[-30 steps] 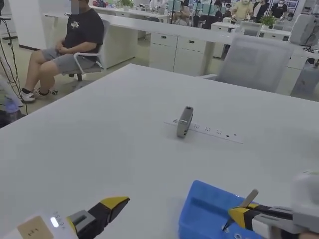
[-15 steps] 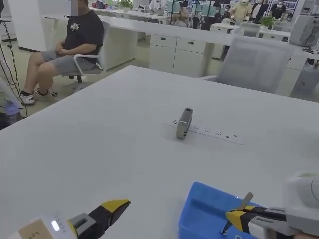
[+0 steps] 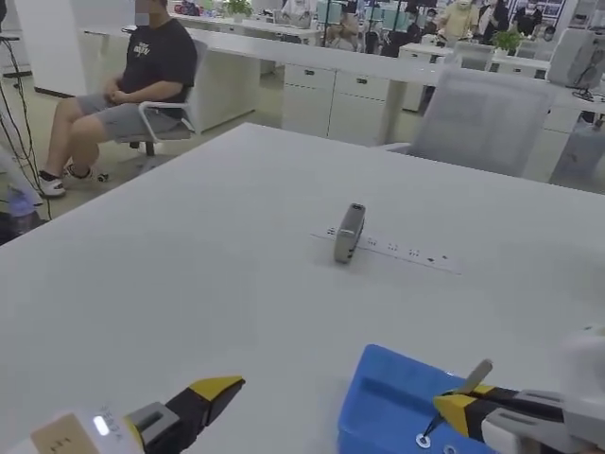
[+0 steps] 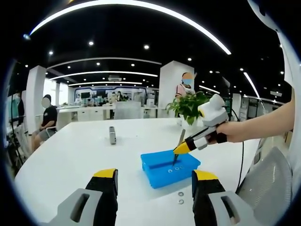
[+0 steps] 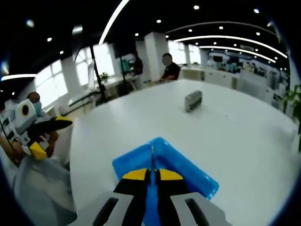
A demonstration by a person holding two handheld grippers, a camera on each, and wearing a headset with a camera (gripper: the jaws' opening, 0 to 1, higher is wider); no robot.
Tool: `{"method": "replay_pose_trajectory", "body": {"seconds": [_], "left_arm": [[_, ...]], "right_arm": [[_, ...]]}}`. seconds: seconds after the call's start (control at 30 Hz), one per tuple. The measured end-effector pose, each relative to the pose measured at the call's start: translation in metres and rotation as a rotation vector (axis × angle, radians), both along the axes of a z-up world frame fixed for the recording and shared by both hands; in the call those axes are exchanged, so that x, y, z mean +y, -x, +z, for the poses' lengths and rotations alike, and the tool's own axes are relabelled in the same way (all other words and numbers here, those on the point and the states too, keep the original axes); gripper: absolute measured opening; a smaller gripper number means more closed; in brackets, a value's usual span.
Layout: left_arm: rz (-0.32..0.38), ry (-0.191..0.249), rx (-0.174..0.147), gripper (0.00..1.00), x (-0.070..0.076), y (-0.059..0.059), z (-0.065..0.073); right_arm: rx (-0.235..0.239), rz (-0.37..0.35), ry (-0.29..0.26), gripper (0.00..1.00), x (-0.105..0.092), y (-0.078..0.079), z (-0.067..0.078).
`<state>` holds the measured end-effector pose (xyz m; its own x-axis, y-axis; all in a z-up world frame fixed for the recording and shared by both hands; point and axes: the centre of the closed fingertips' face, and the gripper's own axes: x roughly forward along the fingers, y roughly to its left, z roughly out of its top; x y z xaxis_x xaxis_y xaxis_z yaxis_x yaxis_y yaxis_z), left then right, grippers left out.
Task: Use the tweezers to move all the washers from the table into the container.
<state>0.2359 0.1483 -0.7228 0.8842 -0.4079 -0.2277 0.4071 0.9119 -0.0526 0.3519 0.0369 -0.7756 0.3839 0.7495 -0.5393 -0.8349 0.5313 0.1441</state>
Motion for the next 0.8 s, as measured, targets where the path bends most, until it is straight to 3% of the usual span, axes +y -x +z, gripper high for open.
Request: {"method": "replay_pose_trajectory", "body": {"seconds": [0.17, 0.43, 0.63, 0.8], "left_arm": [[-0.002, -0.002, 0.000, 0.63, 0.000, 0.000, 0.000], [-0.006, -0.002, 0.001, 0.63, -0.001, 0.001, 0.000], [-0.006, -0.002, -0.001, 0.63, -0.001, 0.001, 0.000], [-0.005, -0.002, -0.001, 0.63, -0.001, 0.001, 0.000]], "right_arm": [[-0.007, 0.020, -0.039, 0.03, 0.004, 0.016, 0.013], [-0.002, 0.070, -0.059, 0.03, 0.014, 0.040, 0.020], [0.028, 0.115, -0.056, 0.03, 0.023, 0.055, 0.011], [0.072, 0.153, -0.035, 0.03, 0.028, 0.068, -0.005]]}}
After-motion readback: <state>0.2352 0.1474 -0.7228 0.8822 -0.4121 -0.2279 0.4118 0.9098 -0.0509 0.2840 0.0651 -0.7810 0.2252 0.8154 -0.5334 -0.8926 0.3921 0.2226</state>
